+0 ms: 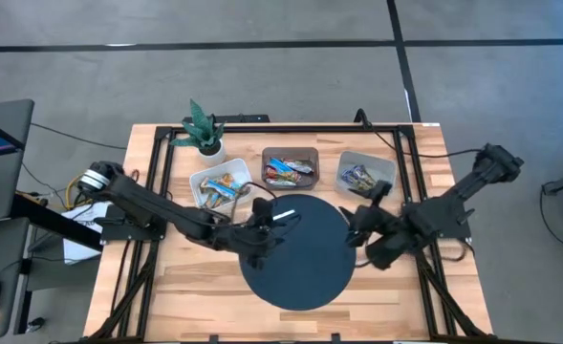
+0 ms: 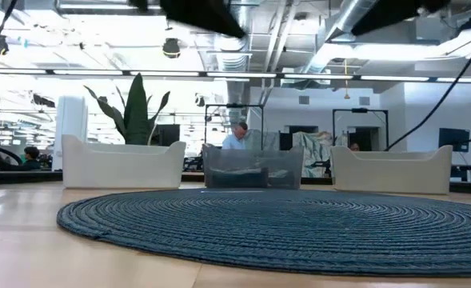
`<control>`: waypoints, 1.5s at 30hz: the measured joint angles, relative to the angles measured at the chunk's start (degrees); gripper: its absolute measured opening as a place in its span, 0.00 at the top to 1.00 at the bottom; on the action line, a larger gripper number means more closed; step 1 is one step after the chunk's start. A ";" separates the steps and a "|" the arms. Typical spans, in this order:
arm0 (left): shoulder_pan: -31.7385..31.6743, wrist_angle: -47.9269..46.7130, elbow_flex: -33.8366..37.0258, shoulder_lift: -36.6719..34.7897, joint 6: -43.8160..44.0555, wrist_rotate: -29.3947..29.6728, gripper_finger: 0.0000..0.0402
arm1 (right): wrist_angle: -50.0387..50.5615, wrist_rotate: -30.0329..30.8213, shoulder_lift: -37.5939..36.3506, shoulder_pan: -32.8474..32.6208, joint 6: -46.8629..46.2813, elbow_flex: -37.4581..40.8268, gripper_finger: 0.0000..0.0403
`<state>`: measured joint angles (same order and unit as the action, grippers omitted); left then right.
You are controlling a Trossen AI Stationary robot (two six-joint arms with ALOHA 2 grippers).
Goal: Pick and place Granola Bars by type
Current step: Return to Home Position
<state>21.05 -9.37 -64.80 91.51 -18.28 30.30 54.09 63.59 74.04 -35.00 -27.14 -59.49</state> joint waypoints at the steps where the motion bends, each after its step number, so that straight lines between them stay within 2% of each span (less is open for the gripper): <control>1: 0.45 -0.22 -1.02 -1.17 -1.16 0.03 0.51 | -0.43 -0.02 -1.74 -0.33 0.61 0.37 0.37; 5: 1.87 -0.22 -3.45 -7.27 -5.22 0.06 0.51 | -6.48 -0.78 -9.44 -0.52 6.67 3.02 0.37; 8: 1.94 -0.62 -3.71 -12.83 -6.68 -1.47 0.51 | -15.89 -5.73 -15.16 1.34 16.00 5.91 0.37; 10: 1.57 -1.82 -3.71 -16.44 -6.90 -4.17 0.51 | -25.38 -13.41 -18.72 3.80 24.81 8.64 0.37; 13: 0.27 -5.31 -3.71 -21.14 -6.22 -8.98 0.51 | -39.18 -31.49 -23.26 9.01 37.23 13.12 0.37; 15: -0.79 -7.69 -3.39 -23.81 -5.03 -11.68 0.51 | -44.79 -41.98 -25.59 12.94 42.04 15.50 0.37; 17: -1.72 -11.38 -3.17 -25.92 -3.18 -12.08 0.51 | -46.70 -47.54 -27.66 16.54 43.91 17.22 0.37; 20: -3.14 -14.09 -1.51 -29.44 -0.42 -11.72 0.51 | -49.33 -48.74 -29.75 21.65 43.84 19.08 0.37; 25: -5.43 -11.76 5.02 -38.30 2.30 -11.84 0.51 | -51.86 -49.44 -31.07 27.81 41.23 20.55 0.37; 31: -7.15 -0.74 18.45 -52.15 3.35 -14.31 0.51 | -54.19 -54.56 -29.45 29.15 40.71 20.53 0.37; 37: -9.51 8.73 31.03 -65.32 3.61 -16.47 0.51 | -57.64 -55.12 -26.62 29.07 41.12 20.54 0.37; 41: -11.72 8.75 35.37 -73.54 4.86 -16.47 0.51 | -59.37 -55.79 -25.66 30.07 42.07 20.53 0.37; 45: -12.21 2.46 36.48 -80.08 6.02 -16.52 0.51 | -59.43 -59.33 -25.73 32.21 41.94 20.53 0.37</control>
<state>8.84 -6.91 -28.32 11.43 -12.26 13.78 -5.34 4.26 48.31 -2.78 14.79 -38.96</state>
